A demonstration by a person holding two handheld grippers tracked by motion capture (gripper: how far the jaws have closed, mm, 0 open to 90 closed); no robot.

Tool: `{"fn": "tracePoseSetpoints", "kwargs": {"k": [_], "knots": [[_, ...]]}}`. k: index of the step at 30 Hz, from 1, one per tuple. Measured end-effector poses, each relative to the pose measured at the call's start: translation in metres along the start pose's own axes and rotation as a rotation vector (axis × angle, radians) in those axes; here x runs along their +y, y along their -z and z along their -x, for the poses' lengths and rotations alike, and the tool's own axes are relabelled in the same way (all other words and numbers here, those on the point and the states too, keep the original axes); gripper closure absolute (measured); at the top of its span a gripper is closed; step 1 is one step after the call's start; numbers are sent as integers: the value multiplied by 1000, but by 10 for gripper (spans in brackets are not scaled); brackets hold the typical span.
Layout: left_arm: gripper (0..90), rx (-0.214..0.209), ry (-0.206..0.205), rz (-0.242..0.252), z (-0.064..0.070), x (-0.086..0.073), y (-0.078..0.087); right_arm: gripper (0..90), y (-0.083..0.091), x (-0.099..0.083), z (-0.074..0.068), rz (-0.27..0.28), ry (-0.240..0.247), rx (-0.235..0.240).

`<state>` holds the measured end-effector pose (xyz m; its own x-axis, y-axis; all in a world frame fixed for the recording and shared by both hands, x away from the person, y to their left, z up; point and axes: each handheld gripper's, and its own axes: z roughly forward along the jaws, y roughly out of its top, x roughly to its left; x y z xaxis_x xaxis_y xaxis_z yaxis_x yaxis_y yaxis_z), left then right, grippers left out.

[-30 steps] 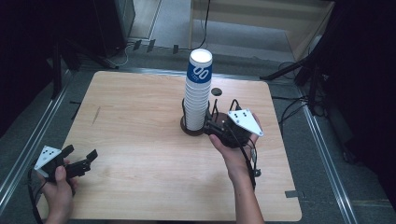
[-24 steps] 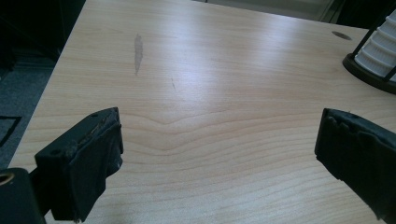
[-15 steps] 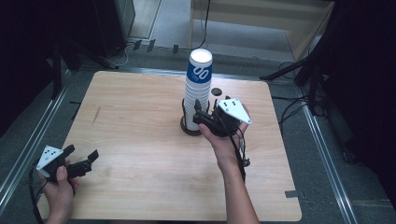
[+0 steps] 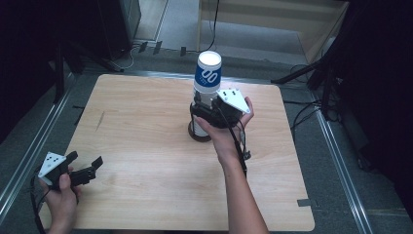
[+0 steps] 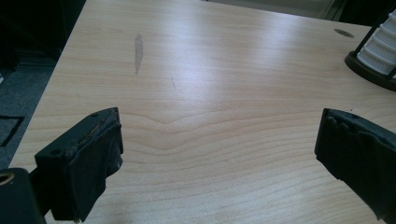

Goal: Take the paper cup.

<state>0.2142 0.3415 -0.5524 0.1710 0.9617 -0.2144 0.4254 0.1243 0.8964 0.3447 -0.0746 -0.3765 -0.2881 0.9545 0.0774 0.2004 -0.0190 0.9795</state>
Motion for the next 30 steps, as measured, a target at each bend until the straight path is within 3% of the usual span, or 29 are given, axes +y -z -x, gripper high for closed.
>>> {"fn": "tracePoseSetpoints", "kwargs": {"k": [6, 11, 18, 23, 26, 30], "knots": [[18, -5, -3, -7, 0, 0, 0, 30, -12, 6, -3, 11, 11, -13], [18, -14, 6, -8, -1, 0, -1, 38, -18, 11, -2, 57, -11, -1], [18, -20, 8, -9, -1, 1, -1, 83, -25, 18, -8, 58, 5, -16], [18, -24, 13, -12, -2, 1, -1, 87, -34, 21, -11, 50, 1, -58], [18, -28, 13, -11, -2, 1, -1, 86, -39, 19, -9, 35, -21, -55], [18, -30, 14, -12, -2, 1, -1, 144, -44, 17, -12, 30, -11, -53]]}}
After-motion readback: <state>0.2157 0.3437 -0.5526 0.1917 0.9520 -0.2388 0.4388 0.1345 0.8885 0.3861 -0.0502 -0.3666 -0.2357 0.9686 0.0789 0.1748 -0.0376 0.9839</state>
